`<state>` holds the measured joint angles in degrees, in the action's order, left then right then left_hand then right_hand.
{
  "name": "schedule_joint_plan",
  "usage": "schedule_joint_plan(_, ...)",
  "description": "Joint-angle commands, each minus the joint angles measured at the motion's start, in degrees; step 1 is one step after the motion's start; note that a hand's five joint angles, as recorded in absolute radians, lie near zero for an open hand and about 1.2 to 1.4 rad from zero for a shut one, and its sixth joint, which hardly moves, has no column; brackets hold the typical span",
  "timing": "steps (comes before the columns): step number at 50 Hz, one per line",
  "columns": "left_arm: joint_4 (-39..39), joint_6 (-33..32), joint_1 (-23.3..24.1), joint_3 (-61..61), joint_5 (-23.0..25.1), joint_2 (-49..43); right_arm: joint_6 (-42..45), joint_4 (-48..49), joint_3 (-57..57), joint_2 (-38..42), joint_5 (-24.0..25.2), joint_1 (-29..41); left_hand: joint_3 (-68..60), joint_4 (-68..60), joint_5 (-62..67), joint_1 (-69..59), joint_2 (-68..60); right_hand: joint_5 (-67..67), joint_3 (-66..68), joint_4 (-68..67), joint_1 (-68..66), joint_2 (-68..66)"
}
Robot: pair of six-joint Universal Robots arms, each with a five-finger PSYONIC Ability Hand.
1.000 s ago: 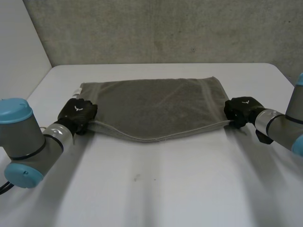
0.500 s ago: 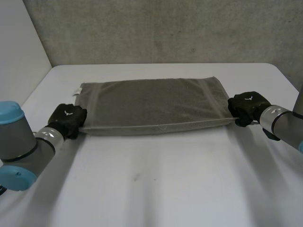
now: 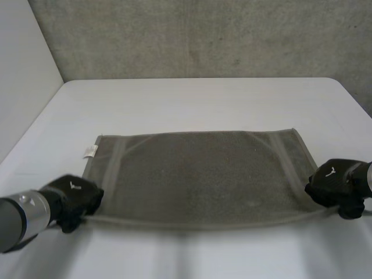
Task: Fold the towel.
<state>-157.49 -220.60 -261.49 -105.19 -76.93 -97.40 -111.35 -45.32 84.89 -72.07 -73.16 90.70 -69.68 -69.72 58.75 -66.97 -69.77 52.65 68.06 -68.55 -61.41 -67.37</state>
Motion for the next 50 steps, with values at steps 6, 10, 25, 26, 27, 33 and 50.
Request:
schedule_joint_plan(6,-26.88,4.38,3.88,12.71,-0.85,-13.41,-9.31,22.1,-16.22,15.27,-2.68,6.14,-10.32,-10.28,11.25,-13.03,-10.23,17.35,11.94,-11.45,-18.59,-12.63)
schedule_joint_plan(10,-30.07,6.24,4.76,17.48,-0.94,-19.14,-10.46,26.52,-22.05,20.83,-4.8,8.7,-10.32,-10.28,11.25,-13.03,-10.23,17.35,11.94,-11.45,-18.59,-12.63)
schedule_joint_plan(25,-39.46,6.59,5.47,35.32,-7.62,-39.7,-10.81,54.81,-32.41,38.14,-6.3,11.34,-10.32,-10.28,11.25,-13.03,-10.23,17.35,11.94,-11.45,-18.59,-12.63)
schedule_joint_plan(26,-39.47,6.59,5.47,35.32,-7.62,-39.71,-10.81,54.82,-32.42,38.15,-6.3,11.34,-10.32,-10.28,11.25,-13.03,-10.23,17.35,11.94,-11.45,-18.59,-12.63)
schedule_joint_plan(27,-40.34,6.5,5.47,35.32,-7.71,-40.41,-10.99,55.69,-33.2,39.11,-6.04,11.34,-10.32,-10.28,11.25,-13.03,-10.23,17.35,11.94,-11.45,-18.59,-12.63)
schedule_joint_plan(33,-42.37,6.59,5.55,34.62,-7.62,-41.38,-13.01,60.52,-35.23,42.27,-4.63,11.34,21.8,21.84,-20.87,19.09,21.89,-52.65,-58.06,58.55,51.41,57.37)
schedule_joint_plan(50,-54.41,10.37,8.1,19.06,-7.53,-23.8,-32.08,60.27,-18.89,20.22,-3.22,10.81,59.68,59.72,-58.75,56.97,59.77,-52.65,-58.06,58.55,51.41,57.37)
